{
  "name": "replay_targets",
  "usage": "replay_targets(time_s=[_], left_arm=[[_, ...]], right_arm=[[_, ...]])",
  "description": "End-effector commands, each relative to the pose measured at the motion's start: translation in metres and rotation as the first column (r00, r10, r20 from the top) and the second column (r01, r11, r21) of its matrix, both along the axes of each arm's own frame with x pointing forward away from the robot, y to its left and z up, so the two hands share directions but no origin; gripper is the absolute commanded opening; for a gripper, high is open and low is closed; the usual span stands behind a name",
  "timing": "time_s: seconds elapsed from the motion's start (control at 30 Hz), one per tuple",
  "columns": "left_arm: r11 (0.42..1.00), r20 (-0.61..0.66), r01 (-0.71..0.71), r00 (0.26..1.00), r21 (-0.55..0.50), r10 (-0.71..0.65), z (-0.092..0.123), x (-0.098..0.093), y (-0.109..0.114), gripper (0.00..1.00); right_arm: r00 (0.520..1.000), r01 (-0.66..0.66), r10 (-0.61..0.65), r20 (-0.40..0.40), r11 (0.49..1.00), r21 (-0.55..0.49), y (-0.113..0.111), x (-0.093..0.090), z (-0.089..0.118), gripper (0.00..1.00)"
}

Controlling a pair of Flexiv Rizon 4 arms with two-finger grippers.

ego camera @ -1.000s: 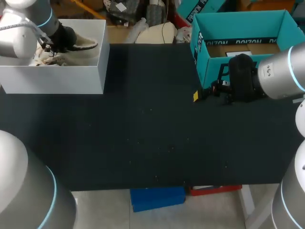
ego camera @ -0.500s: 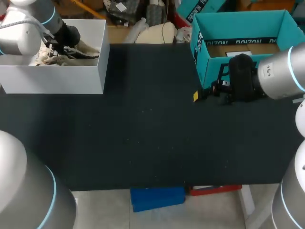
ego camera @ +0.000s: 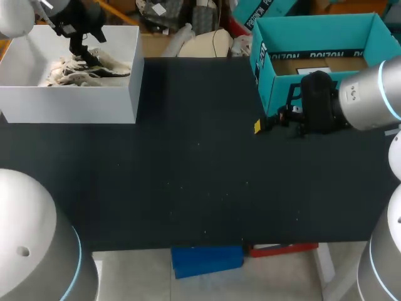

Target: Take the shoe out of the shoebox, open the shoe tongue, remove and reinsert the insole, then place the shoe into the shoebox

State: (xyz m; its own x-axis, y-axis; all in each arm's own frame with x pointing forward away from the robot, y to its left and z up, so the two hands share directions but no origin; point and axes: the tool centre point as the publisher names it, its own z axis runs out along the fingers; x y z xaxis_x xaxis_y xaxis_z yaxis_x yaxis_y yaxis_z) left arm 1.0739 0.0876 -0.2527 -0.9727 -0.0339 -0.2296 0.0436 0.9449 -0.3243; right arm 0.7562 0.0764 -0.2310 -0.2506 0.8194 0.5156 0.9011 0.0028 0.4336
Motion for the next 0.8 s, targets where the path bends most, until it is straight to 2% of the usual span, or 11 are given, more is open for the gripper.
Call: replay_targets(time_s=[0.03,0.1,0.23,0.37,0.53,0.6,0.7,0.8], left_arm=[[0.999,-0.024,-0.028,0.999,-0.03,0.028,0.062,-0.08,-0.01,1.0],[0.998,-0.05,-0.039,0.998,-0.045,0.037,0.063,-0.107,-0.029,1.0],[0.996,-0.072,-0.068,0.995,-0.049,0.065,0.058,-0.144,-0.058,1.0],[0.992,-0.099,-0.117,0.989,-0.042,0.112,0.044,-0.176,-0.082,1.0],[0.987,-0.121,-0.162,0.98,-0.022,0.158,0.025,-0.199,-0.102,1.0],[0.984,-0.126,-0.177,0.977,-0.023,0.173,0.021,-0.204,-0.107,1.0],[0.98,-0.133,-0.196,0.972,-0.015,0.193,0.013,-0.209,-0.114,1.0],[0.977,-0.146,-0.214,0.967,-0.022,0.209,0.007,-0.212,-0.12,1.0]], right_arm=[[1.0,0.0,0.0,-0.001,1.0,-0.001,0.001,0.0,0.0,1.0],[1.0,0.0,0.0,-0.001,1.0,-0.001,0.001,0.0,0.0,1.0],[1.0,0.0,0.0,-0.001,1.0,-0.001,0.001,0.0,0.0,1.0],[1.0,0.0,0.0,-0.001,1.0,-0.001,0.001,0.0,0.0,1.0],[1.0,0.0,0.0,-0.001,1.0,-0.001,0.001,0.0,0.0,1.0],[0.998,-0.062,0.061,-0.012,0.988,-0.142,-0.012,0.001,-0.002,1.0],[0.996,-0.088,0.081,-0.037,0.966,-0.245,-0.029,0.01,0.0,1.0],[0.995,-0.098,0.087,-0.05,0.949,-0.3,-0.041,0.021,0.003,1.0]])
